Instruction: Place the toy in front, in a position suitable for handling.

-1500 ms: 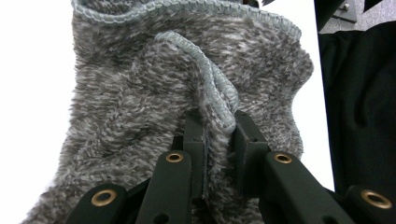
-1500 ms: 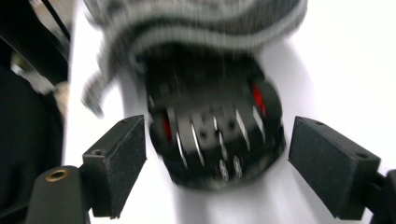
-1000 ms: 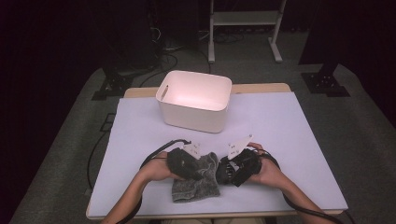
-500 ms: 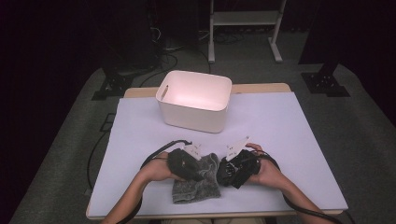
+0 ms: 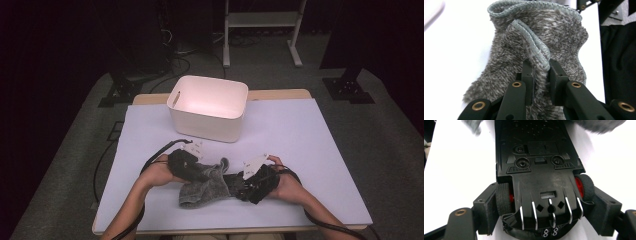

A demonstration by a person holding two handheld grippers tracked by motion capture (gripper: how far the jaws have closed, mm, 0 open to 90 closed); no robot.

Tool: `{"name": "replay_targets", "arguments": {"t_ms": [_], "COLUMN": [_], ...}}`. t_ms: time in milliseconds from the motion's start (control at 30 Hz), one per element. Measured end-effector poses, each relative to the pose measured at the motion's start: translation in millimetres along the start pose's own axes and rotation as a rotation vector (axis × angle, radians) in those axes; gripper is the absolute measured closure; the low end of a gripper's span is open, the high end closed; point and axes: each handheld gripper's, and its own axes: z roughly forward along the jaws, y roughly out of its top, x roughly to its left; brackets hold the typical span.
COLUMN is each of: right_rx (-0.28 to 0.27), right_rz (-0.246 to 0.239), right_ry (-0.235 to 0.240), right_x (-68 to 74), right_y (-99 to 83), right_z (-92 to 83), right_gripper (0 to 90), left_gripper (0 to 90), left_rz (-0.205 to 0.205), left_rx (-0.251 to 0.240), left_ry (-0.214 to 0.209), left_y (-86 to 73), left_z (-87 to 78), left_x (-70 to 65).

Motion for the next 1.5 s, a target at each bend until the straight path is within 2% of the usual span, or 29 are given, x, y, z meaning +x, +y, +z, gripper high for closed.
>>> {"name": "replay_targets", "arguments": {"t_ms": [100, 167, 300, 367, 500, 567, 733, 833, 1000, 1067, 1167, 1200, 1333, 1500], "right_rx": [-0.008, -0.011, -0.009, -0.012, -0.019, -0.019, -0.027, -0.033, -0.043, -0.044, -0.045, -0.043, -0.044, -0.045], "right_rz": [-0.030, -0.052, -0.080, -0.081, -0.064, -0.065, -0.057, -0.045, -0.040, -0.043, -0.055, -0.039, -0.042, -0.025], "right_ry": [-0.016, -0.022, -0.037, -0.038, -0.031, -0.031, -0.030, -0.021, -0.013, -0.017, -0.018, -0.017, -0.019, -0.014], "right_x": [3.3, 7.0, 13.1, 13.3, 12.9, 13.2, 13.7, 13.0, 12.6, 12.2, 11.6, 12.3, 12.0, 11.9], "right_y": [1.2, 3.0, 6.9, 6.9, 5.9, 6.0, 4.7, 3.4, 2.4, 2.0, 1.8, 2.1, 2.4, 3.0], "right_z": [0.1, 0.9, 2.2, 1.9, 2.5, 3.0, 3.5, 3.6, 3.7, 3.7, 3.8, 3.5, 3.6, 3.2], "right_gripper": [21.9, 21.9, 21.9, 21.9, 22.0, 22.0, 22.1, 22.0, 22.1, 22.1, 22.0, 22.0, 22.0, 22.0], "left_gripper": [77.0, 77.0, 77.0, 77.0, 77.0, 77.0, 77.0, 76.9, 77.0, 76.9, 76.5, 76.4, 76.3, 76.7], "left_rz": [-0.020, -0.031, -0.033, -0.026, 0.033, 0.079, 0.108, 0.122, 0.091, 0.084, 0.050, 0.041, -0.009, -0.030], "left_rx": [0.020, 0.030, 0.057, 0.025, 0.035, 0.055, 0.059, 0.069, 0.063, 0.065, 0.061, 0.059, 0.064, 0.058], "left_ry": [0.022, 0.020, -0.021, -0.046, -0.068, -0.072, -0.085, -0.081, -0.080, -0.075, -0.064, -0.059, -0.035, -0.024], "left_y": [0.2, 1.0, 3.0, 7.4, 26.1, 38.7, 54.7, 56.3, 44.6, 35.6, 17.7, 11.6, -11.2, -23.8], "left_z": [-0.7, 3.1, 23.2, 31.1, 40.3, 47.9, 56.8, 56.9, 51.6, 46.2, 35.9, 32.0, 18.4, 12.3], "left_x": [5.7, 9.9, 12.6, 8.9, -0.6, -4.8, -10.2, -10.7, -9.8, -9.0, -7.5, -6.4, -2.9, -0.7]}}
